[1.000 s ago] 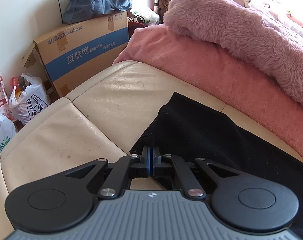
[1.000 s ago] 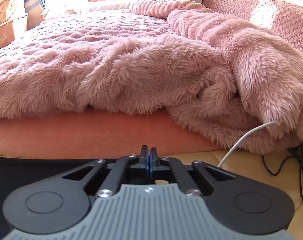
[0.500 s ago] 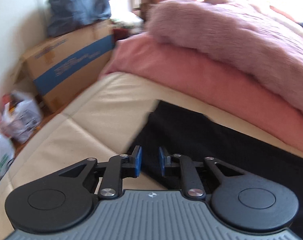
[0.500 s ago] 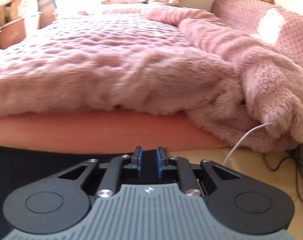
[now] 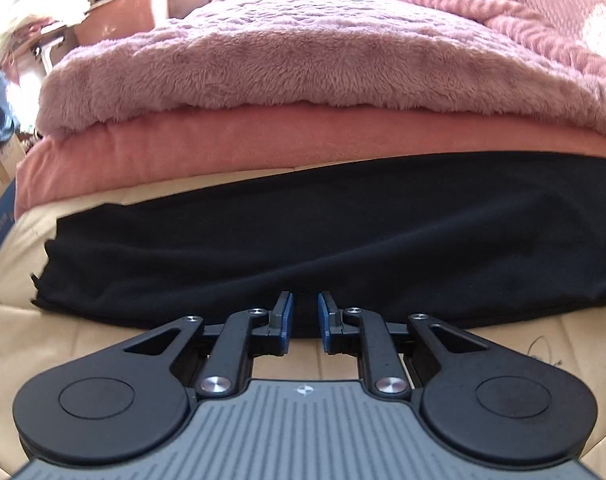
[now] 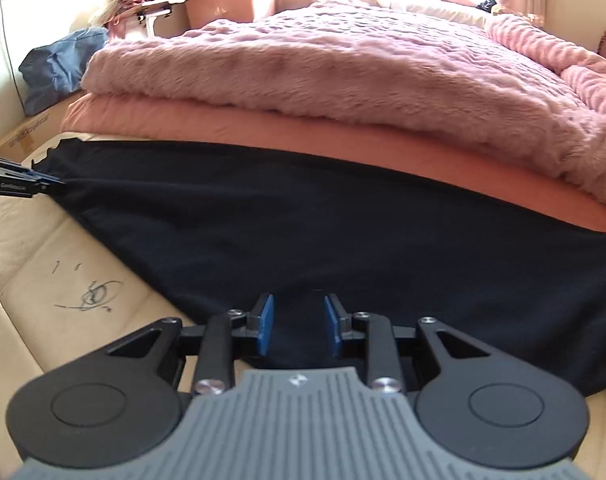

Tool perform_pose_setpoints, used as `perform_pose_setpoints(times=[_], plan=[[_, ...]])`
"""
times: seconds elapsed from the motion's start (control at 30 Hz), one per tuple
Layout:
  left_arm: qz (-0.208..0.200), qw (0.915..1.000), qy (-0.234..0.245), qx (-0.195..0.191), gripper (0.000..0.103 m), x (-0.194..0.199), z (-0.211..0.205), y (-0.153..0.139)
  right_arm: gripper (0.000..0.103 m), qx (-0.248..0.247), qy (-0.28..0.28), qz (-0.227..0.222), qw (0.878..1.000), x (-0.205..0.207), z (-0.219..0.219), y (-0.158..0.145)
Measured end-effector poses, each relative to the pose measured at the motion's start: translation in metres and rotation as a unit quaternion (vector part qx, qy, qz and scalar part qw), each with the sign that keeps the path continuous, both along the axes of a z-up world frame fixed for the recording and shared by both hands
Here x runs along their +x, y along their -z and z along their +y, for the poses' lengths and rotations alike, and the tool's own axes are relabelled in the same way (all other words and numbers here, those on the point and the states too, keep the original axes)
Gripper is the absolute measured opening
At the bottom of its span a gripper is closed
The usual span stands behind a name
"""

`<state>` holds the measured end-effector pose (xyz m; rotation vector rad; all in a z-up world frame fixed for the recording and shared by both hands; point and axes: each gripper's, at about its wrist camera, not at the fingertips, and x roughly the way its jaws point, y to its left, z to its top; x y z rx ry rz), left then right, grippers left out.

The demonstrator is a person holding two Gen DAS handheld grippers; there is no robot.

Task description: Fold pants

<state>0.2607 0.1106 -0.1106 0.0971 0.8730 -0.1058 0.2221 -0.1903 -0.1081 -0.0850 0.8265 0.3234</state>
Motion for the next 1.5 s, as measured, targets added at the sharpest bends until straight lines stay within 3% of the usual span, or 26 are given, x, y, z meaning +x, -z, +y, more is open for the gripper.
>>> perform_pose_setpoints(times=[0.07, 0.17, 0.3, 0.43, 0.57, 0.73, 0.9, 0.93, 1.0, 1.1, 1.23, 1.33, 1.4, 1.5], plan=[[-0.005, 0.9997, -0.017, -0.014, 0.02, 0.001, 0.005, 0.0, 0.023, -0.017, 0.011, 0.002, 1.0, -0.001, 0.007, 0.007], [-0.014, 0.9985, -0.046, -0.028, 0.02, 0.008, 0.026, -0.007, 0.024, -0.013, 0.021, 0.042, 0.999, 0.001, -0.001, 0.017], [-0.024, 0.994, -0.094, -0.05, 0.02, 0.035, 0.079, -0.017, 0.024, -0.002, 0.033, 0.018, 0.999, 0.007, -0.013, 0.001], [0.004, 0.9918, -0.11, -0.065, 0.02, 0.071, 0.122, -0.008, 0.024, -0.025, 0.074, 0.004, 0.997, 0.034, -0.025, 0.003], [0.024, 0.9931, -0.111, -0.027, 0.019, 0.095, 0.135, 0.015, 0.024, -0.023, 0.106, 0.019, 0.994, 0.059, -0.039, 0.018], [-0.004, 0.9911, -0.131, 0.025, 0.009, 0.121, 0.142, 0.027, 0.024, -0.043, 0.096, 0.005, 0.994, 0.056, -0.038, 0.024], [-0.005, 0.9819, -0.177, 0.068, 0.008, 0.146, 0.14, 0.019, 0.024, -0.066, 0.101, 0.016, 0.993, 0.064, -0.027, 0.016], [-0.011, 0.9825, -0.176, 0.061, 0.008, 0.142, 0.139, 0.013, 0.023, -0.06, 0.098, 0.007, 0.993, 0.063, -0.026, 0.012], [-0.026, 0.9892, -0.14, 0.036, 0.008, 0.126, 0.127, 0.0, 0.023, -0.032, 0.079, -0.005, 0.996, 0.061, -0.015, 0.002], [-0.026, 0.9986, -0.045, 0.007, 0.008, 0.097, 0.09, -0.011, 0.022, 0.006, 0.027, -0.002, 1.0, 0.066, 0.02, -0.001], [0.001, 0.9972, 0.069, -0.029, 0.009, 0.07, 0.037, -0.009, 0.02, 0.033, -0.035, -0.001, 0.999, 0.076, 0.074, 0.003], [0.022, 0.9954, 0.087, -0.032, 0.009, 0.075, 0.016, 0.005, 0.019, 0.038, -0.059, -0.001, 0.998, 0.094, 0.1, 0.005], [0.038, 0.9955, 0.078, -0.037, 0.009, 0.087, 0.013, 0.015, 0.017, 0.027, -0.073, 0.006, 0.997, 0.111, 0.114, 0.011], [0.032, 0.9962, 0.051, -0.063, 0.009, 0.102, 0.013, 0.019, 0.017, 0.007, -0.076, 0.012, 0.997, 0.134, 0.126, 0.019]])
